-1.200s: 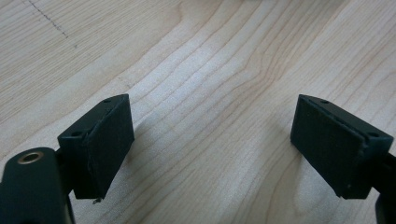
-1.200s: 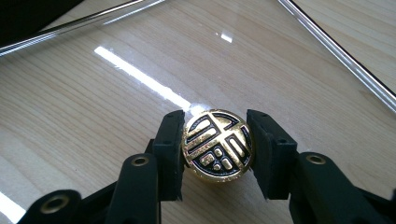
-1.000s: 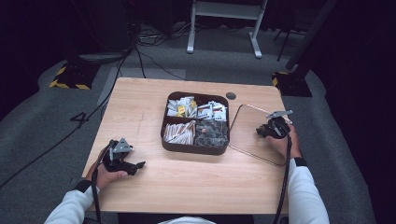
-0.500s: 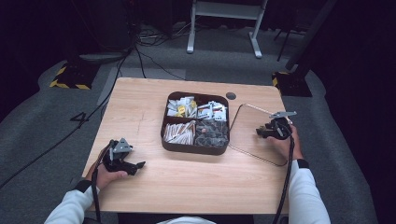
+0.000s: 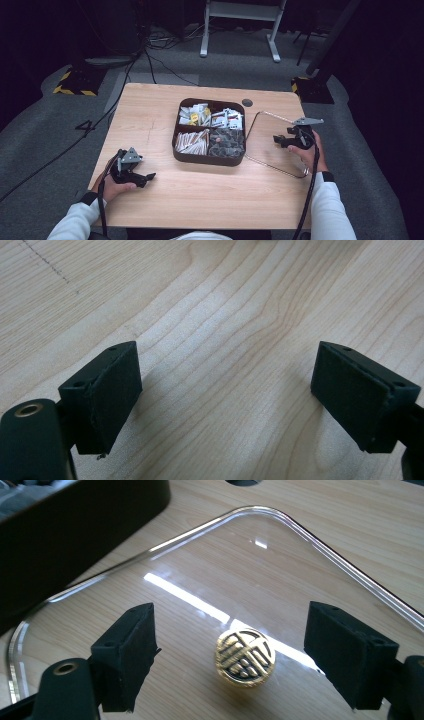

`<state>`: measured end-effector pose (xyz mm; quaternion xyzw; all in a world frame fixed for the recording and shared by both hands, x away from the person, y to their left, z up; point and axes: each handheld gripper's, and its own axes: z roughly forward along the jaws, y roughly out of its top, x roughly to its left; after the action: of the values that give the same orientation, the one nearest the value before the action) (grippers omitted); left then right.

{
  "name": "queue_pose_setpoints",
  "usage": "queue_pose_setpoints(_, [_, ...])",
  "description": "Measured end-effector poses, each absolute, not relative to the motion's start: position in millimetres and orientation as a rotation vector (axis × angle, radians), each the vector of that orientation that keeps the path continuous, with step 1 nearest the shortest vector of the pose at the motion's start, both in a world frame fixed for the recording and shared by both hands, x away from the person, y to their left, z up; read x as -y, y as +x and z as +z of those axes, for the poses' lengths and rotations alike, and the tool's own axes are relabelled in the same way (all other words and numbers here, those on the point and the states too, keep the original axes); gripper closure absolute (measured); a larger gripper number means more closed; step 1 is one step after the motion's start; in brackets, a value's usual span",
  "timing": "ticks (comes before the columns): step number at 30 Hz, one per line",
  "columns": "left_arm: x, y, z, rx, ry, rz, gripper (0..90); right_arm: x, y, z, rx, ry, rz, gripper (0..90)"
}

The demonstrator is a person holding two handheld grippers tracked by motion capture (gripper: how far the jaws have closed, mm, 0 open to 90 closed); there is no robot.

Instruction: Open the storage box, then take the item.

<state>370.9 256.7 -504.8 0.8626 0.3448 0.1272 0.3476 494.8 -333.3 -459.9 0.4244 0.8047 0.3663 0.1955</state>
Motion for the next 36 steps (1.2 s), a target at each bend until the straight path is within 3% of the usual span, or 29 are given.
queue_pose_setpoints(13, [-257, 371, -505, -0.896, 2.237, 0.329, 13.3, 309, 491, -450, -2.285, 1.082, 1.079, 24.4])
queue_pose_setpoints(36, [-257, 368, -505, -0.906, 2.233, 0.336, 13.8, 250, 496, -412, -2.334, 0.89, 1.146, 38.6])
